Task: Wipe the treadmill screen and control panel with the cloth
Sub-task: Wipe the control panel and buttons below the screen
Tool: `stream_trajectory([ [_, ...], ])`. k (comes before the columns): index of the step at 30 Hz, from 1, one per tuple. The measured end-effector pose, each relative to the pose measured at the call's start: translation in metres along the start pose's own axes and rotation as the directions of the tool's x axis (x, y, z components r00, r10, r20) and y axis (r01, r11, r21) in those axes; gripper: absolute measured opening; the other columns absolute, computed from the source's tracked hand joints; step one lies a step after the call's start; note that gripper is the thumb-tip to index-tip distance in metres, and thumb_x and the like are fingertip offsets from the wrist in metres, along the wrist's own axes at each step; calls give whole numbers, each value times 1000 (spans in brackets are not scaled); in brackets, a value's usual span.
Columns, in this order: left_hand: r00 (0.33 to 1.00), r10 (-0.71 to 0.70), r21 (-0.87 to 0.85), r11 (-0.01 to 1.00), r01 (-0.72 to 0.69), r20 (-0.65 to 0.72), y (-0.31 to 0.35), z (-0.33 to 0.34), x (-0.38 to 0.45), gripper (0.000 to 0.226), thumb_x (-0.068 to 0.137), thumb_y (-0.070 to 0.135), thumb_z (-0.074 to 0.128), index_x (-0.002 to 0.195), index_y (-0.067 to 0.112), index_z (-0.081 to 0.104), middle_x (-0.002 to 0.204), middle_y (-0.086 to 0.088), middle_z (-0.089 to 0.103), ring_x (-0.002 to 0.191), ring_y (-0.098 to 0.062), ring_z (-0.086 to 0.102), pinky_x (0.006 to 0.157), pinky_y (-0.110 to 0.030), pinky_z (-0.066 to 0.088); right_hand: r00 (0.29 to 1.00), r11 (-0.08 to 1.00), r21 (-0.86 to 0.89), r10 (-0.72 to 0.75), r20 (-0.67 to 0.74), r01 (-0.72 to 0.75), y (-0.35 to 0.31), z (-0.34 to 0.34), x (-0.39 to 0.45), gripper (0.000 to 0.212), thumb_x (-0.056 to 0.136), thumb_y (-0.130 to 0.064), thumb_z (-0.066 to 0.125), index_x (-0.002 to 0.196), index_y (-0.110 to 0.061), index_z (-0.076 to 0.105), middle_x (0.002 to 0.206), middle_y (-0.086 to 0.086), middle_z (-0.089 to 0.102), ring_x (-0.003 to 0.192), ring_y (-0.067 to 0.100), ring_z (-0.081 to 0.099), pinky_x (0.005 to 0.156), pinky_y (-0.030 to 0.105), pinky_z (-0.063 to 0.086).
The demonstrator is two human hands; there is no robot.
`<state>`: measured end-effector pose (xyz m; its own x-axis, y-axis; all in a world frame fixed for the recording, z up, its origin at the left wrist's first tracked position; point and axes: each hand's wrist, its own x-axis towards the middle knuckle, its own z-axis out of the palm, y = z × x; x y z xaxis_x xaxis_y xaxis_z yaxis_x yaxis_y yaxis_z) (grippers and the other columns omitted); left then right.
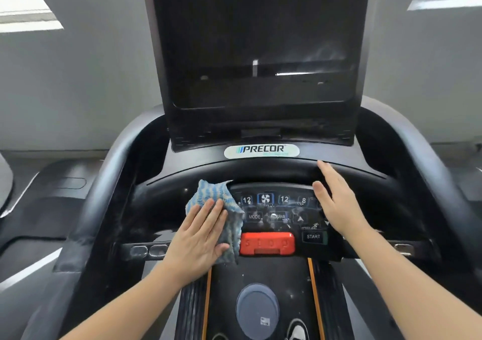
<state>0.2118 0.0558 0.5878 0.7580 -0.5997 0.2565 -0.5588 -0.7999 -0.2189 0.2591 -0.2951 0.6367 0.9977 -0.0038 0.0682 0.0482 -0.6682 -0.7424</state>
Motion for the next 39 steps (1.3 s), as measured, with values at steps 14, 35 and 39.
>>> stream_trajectory([
  [14,994,-87,-64,994,91,63,26,5,-18,64,106,45,20,152,1,25,153,-22,37,146,-38,28,124,-49,6,997,998,33,62,-38,-61,13,12,1,92,84,-88,17,158,-34,15,167,-8,14,154,13,3,121,36,9],
  [35,954,-289,-18,957,288,-77,12,-9,59,59,100,39,35,149,5,36,148,-16,45,139,-37,37,118,-54,23,997,1000,-3,22,-70,-22,8,11,0,82,91,-71,25,158,-24,19,157,-19,9,145,-11,-6,121,29,5],
  [39,959,-272,-93,956,278,77,51,3,-3,59,104,41,19,150,6,31,150,-15,36,141,-36,33,116,-52,21,996,999,-24,30,-78,-32,6,12,1,79,92,-71,25,158,-28,16,157,-19,7,150,-2,-3,121,31,7],
])
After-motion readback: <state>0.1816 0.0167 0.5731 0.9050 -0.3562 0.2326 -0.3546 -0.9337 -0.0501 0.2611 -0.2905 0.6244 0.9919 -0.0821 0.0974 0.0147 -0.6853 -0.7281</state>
